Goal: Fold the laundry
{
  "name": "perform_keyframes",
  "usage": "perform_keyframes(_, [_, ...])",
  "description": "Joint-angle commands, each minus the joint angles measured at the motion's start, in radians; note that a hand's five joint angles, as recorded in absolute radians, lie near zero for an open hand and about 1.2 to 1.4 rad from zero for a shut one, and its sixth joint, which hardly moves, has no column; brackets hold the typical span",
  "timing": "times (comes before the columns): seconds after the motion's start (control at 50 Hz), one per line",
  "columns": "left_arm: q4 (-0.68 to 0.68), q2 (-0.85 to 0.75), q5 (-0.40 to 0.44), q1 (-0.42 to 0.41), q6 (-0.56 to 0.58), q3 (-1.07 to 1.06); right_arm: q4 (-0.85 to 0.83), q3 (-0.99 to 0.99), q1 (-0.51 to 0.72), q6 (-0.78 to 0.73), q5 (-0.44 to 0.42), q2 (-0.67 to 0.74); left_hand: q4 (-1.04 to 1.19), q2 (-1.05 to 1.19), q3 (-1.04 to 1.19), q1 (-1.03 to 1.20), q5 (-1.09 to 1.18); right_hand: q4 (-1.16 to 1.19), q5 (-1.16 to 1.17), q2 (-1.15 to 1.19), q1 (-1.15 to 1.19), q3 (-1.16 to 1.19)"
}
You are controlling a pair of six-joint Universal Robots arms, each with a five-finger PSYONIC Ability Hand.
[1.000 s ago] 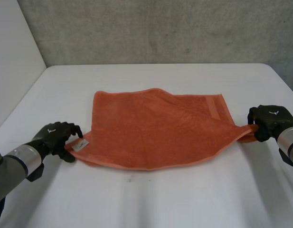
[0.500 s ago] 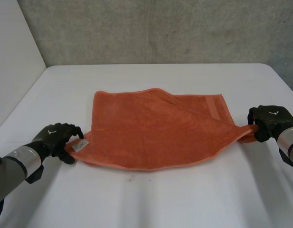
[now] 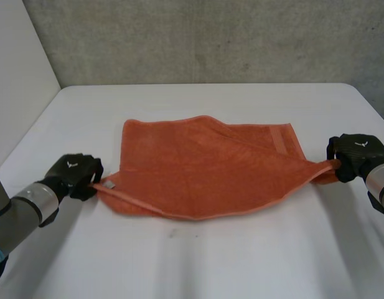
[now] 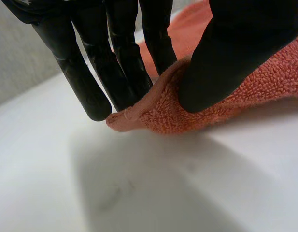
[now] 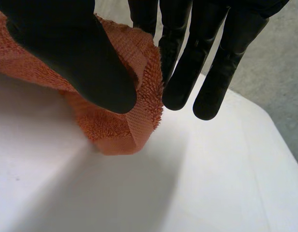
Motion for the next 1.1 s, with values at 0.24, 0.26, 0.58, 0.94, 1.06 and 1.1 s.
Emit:
perform_keyframes(0.24, [-0.029,0.595,-0.119,0.03,-0.098,-0.046,0.425,-0.158,-0.045,-0.201,-0.009,-0.355,0.206,0.201,0.213,0.251,0.264,0.203,0.241,0.223,0.451,0.212])
perform_keyframes(0.26, [-0.05,0.612,-0.119,0.037,-0.092,-0.049,0.489,-0.164,-0.056,-0.263,-0.008,-0.376,0.206,0.201,0.213,0.251,0.264,0.203,0.241,0.223,0.451,0.212])
perform_keyframes(0.58, [-0.252,0.3,-0.139,0.001,0.226,-0.068,0.655,-0.159,0.013,-0.537,0.057,-0.096,0.206,0.201,0.213,0.251,0.264,0.203,0.241,0.223,0.451,0.212])
perform_keyframes(0.94, [0.109,0.188,-0.409,-0.204,0.133,0.759,0.164,-0.883,0.155,-0.086,0.221,0.012,0.206,0.201,0.213,0.251,0.264,0.203,0.241,0.223,0.451,0.212])
perform_keyframes(1.06, [0.224,0.242,-0.409,-0.194,0.04,0.685,0.019,-0.758,0.148,0.018,0.207,-0.18,0.206,0.201,0.213,0.251,0.264,0.203,0.241,0.223,0.451,0.212])
perform_keyframes(1.1, [0.213,0.241,-0.409,-0.192,0.039,0.648,0.032,-0.721,0.149,0.017,0.192,-0.174,0.206,0.201,0.213,0.251,0.264,0.203,0.241,0.223,0.451,0.212])
